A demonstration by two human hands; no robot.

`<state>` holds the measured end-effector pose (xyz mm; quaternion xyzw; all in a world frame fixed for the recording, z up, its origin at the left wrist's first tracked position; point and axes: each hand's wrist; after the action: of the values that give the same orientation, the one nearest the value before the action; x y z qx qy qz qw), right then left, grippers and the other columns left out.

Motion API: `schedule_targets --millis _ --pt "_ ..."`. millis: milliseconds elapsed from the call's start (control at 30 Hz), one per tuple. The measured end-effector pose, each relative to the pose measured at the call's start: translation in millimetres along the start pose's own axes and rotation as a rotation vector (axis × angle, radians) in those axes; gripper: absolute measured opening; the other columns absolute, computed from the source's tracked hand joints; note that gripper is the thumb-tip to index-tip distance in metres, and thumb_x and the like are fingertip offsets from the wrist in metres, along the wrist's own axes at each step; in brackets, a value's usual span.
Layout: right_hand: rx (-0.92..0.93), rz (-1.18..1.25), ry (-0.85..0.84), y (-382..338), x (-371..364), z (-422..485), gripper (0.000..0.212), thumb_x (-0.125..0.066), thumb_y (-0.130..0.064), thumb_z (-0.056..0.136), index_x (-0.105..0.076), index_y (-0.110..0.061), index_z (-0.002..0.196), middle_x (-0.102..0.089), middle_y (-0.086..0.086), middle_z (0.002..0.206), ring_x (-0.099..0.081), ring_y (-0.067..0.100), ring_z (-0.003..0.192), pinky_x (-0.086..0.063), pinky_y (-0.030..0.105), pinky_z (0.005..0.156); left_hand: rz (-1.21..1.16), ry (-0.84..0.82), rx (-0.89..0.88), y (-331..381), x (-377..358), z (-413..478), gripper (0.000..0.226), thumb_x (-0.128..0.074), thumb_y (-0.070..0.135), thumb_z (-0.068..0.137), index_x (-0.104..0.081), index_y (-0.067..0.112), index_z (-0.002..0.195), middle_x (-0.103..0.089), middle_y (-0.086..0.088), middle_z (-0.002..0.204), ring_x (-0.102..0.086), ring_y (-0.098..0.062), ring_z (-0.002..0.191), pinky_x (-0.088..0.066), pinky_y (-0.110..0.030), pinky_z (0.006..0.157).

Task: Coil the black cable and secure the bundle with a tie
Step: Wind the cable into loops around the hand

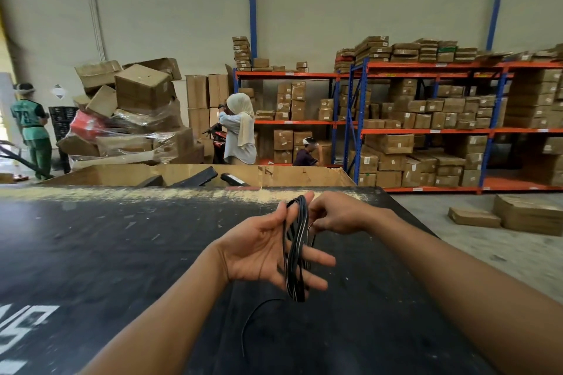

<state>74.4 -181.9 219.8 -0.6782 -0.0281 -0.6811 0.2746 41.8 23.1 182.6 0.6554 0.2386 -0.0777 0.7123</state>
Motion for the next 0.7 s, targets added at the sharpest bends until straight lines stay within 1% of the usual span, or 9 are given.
schedule_targets --millis 67,167,200,300,333,400,500,600,700 --pt "-0.027 0.002 -0.026 4.5 -4.8 -0.6 0.01 -0.07 -0.02 0.086 -0.068 -0.027 0.078 -0.068 -0.008 0.082 -0.063 0.01 0.083 -0.049 0.028 0.073 -0.042 -0.002 -0.055 5.9 -1.8 -1.1 0.048 -0.026 0.059 0.097 -0.02 0.058 0.144 -0.045 -0.029 0.143 -0.049 -0.051 0.124 -0.033 -0.067 0.102" --pt "-0.083 0.012 -0.104 12.6 -19.7 -6.1 0.024 -0.069 -0.022 0.087 -0.065 -0.033 0.066 -0.066 -0.011 0.077 -0.059 0.007 0.077 -0.046 0.024 0.069 -0.055 -0.034 -0.117 19.4 -7.2 -3.8 0.049 -0.028 0.055 0.099 -0.011 0.058 0.146 -0.042 -0.032 0.144 -0.046 -0.052 0.126 -0.03 -0.067 0.103" --pt "-0.095 0.015 -0.14 14.8 -26.0 -8.6 0.023 -0.069 -0.024 0.087 -0.065 -0.034 0.066 -0.066 -0.011 0.079 -0.059 0.006 0.078 -0.045 0.022 0.07 -0.039 -0.035 -0.134 24.0 -8.7 -4.1 0.05 -0.027 0.054 0.1 -0.011 0.057 0.146 -0.042 -0.032 0.144 -0.045 -0.052 0.127 -0.029 -0.067 0.105" --pt "-0.1 0.029 -0.247 17.3 -46.3 -15.7 0.006 -0.071 -0.029 0.085 -0.074 -0.03 0.08 -0.067 -0.014 0.081 -0.058 0.0 0.078 -0.042 0.016 0.069 0.01 -0.017 -0.182 36.6 -10.3 -3.7 0.048 -0.024 0.054 0.1 -0.012 0.057 0.146 -0.043 -0.033 0.143 -0.045 -0.052 0.127 -0.025 -0.065 0.107" --pt "-0.088 0.031 -0.275 16.9 -52.9 -17.6 0.008 -0.072 -0.029 0.085 -0.074 -0.03 0.078 -0.066 -0.015 0.077 -0.057 0.0 0.074 -0.042 0.017 0.069 0.019 -0.009 -0.194 39.8 -9.6 -3.3 0.047 -0.021 0.055 0.099 -0.013 0.057 0.146 -0.043 -0.033 0.142 -0.046 -0.052 0.126 -0.025 -0.064 0.107" --pt "-0.073 0.056 -0.32 15.6 -65.9 -21.0 0.025 -0.072 -0.028 0.084 -0.067 -0.035 0.06 -0.06 -0.014 0.065 -0.051 0.0 0.065 -0.042 0.021 0.068 0.024 -0.014 -0.212 43.9 -6.9 -3.0 0.046 -0.017 0.056 0.099 -0.014 0.058 0.145 -0.043 -0.034 0.142 -0.047 -0.053 0.125 -0.025 -0.065 0.107" --pt "-0.082 0.089 -0.354 14.1 -78.6 -25.0 0.036 -0.072 -0.027 0.084 -0.062 -0.036 0.05 -0.054 -0.019 0.047 -0.047 -0.006 0.049 -0.035 0.012 0.054 0.037 -0.02 -0.243 44.6 -4.3 -2.3 0.045 -0.017 0.056 0.099 -0.016 0.059 0.144 -0.045 -0.034 0.141 -0.047 -0.053 0.124 -0.02 -0.066 0.109" --pt "-0.075 0.09 -0.368 13.9 -88.2 -25.2 0.028 -0.072 -0.028 0.083 -0.064 -0.03 0.057 -0.053 -0.021 0.046 -0.046 -0.007 0.048 -0.034 0.016 0.056 0.052 -0.008 -0.257 41.7 -4.6 0.0 0.045 -0.016 0.056 0.099 -0.019 0.059 0.144 -0.047 -0.033 0.14 -0.049 -0.053 0.123 -0.018 -0.067 0.109" --pt "-0.044 0.085 -0.371 12.4 -94.5 -25.6 0.016 -0.071 -0.029 0.083 -0.07 -0.02 0.07 -0.055 -0.016 0.055 -0.047 -0.002 0.057 -0.037 0.021 0.061 0.047 -0.032 -0.247 36.9 -6.0 1.8 0.045 -0.018 0.058 0.098 -0.017 0.061 0.143 -0.048 -0.03 0.14 -0.05 -0.052 0.122 -0.018 -0.069 0.106"
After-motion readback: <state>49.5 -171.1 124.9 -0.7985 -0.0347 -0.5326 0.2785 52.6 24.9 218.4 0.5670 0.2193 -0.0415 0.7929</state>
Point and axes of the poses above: each hand's wrist, its own z-axis towards the middle knuckle, its own x-axis out of the back of the hand, y = z × x
